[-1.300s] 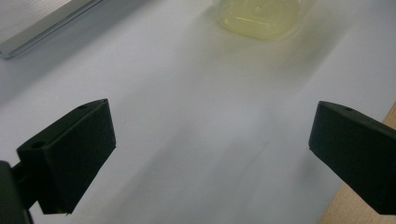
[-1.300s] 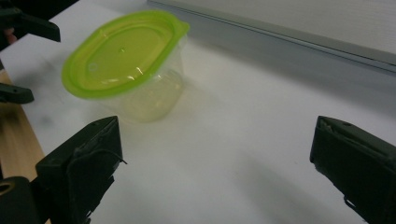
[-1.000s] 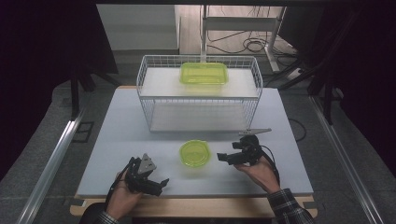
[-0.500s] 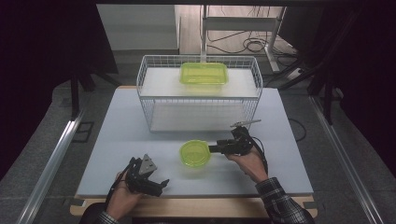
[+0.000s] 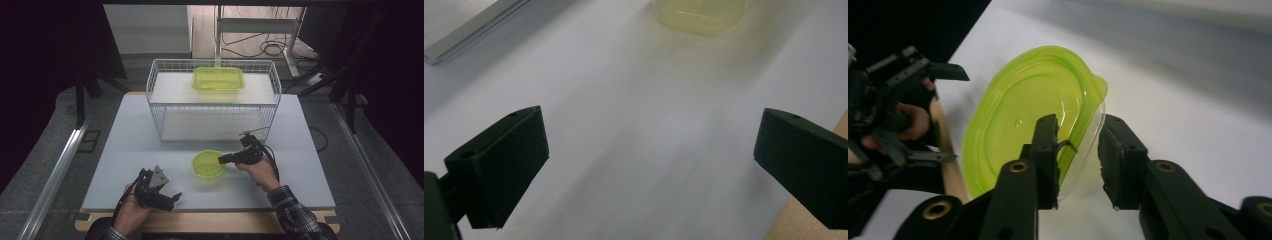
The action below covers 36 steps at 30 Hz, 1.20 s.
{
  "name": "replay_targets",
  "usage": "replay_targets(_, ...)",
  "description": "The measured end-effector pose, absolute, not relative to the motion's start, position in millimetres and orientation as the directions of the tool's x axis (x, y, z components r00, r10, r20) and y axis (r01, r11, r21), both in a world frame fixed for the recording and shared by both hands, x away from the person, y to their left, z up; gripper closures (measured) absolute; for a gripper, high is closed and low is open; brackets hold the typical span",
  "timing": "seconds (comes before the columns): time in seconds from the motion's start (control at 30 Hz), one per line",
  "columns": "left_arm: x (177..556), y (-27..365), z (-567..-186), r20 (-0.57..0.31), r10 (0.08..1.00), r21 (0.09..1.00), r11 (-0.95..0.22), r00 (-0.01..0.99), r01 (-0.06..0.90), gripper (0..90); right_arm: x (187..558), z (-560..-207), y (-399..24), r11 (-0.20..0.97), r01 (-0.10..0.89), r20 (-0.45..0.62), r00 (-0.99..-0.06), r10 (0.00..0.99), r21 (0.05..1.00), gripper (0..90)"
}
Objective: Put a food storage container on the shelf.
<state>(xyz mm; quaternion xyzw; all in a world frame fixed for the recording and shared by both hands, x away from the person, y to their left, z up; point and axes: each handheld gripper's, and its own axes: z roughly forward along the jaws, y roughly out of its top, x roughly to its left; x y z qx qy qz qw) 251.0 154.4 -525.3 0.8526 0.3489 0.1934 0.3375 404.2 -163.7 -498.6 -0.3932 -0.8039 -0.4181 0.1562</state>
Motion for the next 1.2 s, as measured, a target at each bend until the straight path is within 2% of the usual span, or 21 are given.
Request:
replay_targets(0.07, 250.8, 154.1, -525.2, 0.102, 0.723, 0.708, -0.535, 0.683, 0.461, 0.8, 405.1, -498.7, -164.6, 0.329, 0.781, 0.619, -0.622, 0.479, 0.53, 79.5)
replay_targets(0.27, 251.0, 154.7, -525.2, 0.103, 0.726, 0.708, -0.534, 0.68, 0.462, 0.8, 402.3, -495.2, -163.7, 0.329, 0.794, 0.646, -0.608, 0.461, 0.512, 81.1)
replay_targets(0.53, 251.2, 155.6, -524.9, 0.099, 0.732, 0.714, -0.524, 0.674, 0.465, 0.8, 396.1, -475.8, -164.9, 0.312, 0.77, 0.616, -0.635, 0.466, 0.557, 81.3)
replay_targets(1.2, 252.7, 156.6, -524.4, 0.074, 0.737, 0.717, -0.507, 0.672, 0.477, 0.7, 397.8, -448.8, -180.9, 0.231, 0.762, 0.623, -0.633, 0.46, 0.604, 81.4)
